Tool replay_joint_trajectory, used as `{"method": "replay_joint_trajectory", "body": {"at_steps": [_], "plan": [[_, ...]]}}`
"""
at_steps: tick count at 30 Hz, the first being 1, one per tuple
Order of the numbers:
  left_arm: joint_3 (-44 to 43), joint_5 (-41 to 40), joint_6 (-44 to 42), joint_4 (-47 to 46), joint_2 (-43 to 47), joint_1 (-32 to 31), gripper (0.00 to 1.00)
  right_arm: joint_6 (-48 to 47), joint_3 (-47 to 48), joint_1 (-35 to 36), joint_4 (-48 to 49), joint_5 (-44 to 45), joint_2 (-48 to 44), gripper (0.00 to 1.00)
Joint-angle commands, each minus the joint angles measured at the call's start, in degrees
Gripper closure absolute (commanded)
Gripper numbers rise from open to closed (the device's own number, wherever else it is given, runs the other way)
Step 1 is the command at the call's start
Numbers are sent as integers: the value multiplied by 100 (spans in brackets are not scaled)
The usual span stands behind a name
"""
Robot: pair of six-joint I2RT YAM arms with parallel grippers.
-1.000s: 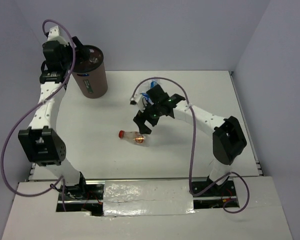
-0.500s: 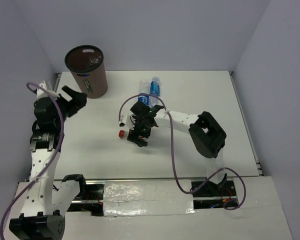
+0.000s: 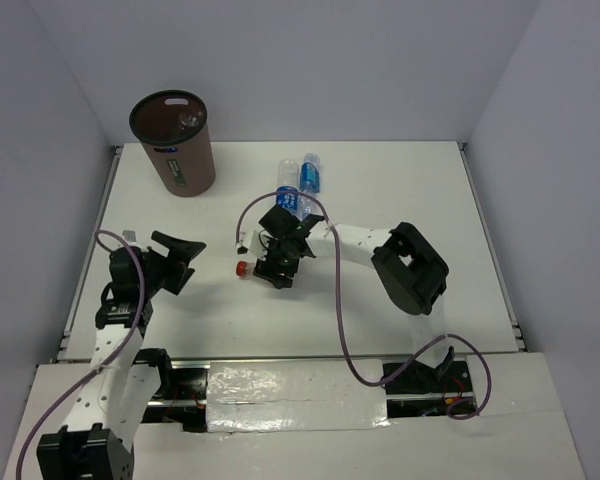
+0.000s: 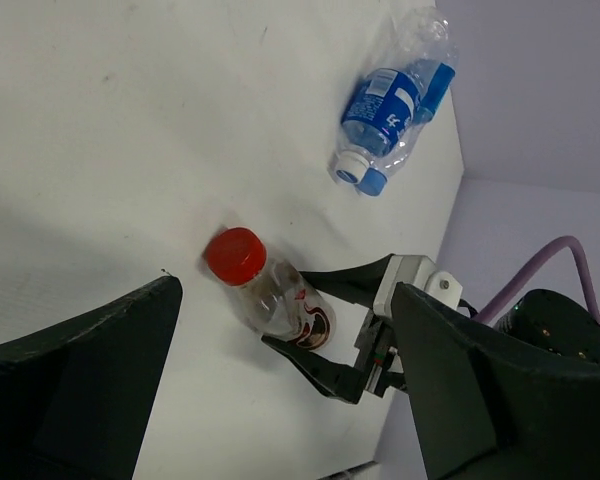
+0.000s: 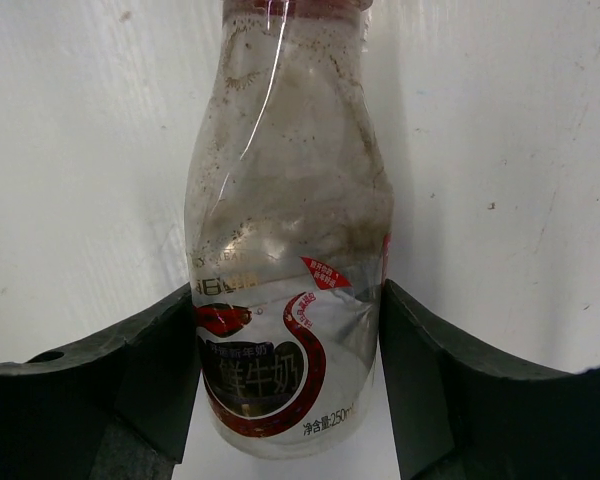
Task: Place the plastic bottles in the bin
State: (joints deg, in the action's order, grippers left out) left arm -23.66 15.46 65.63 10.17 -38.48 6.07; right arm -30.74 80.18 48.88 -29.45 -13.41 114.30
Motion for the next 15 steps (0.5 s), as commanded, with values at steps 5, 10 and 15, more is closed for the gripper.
{"method": "replay_joint_trajectory", "body": {"at_steps": [5,10,15], "plan": [[318,440,987,-1913,-546,-526,0,498,15,51,194,-636,-856,69],[-86,212,882,-2019,-1328,-1168,1,911,269,60,80,-759,-980,74],[-226,-34,1119,-2406,-1767,-1687,1,1254,683,51,-140,-830,-910,74]]}}
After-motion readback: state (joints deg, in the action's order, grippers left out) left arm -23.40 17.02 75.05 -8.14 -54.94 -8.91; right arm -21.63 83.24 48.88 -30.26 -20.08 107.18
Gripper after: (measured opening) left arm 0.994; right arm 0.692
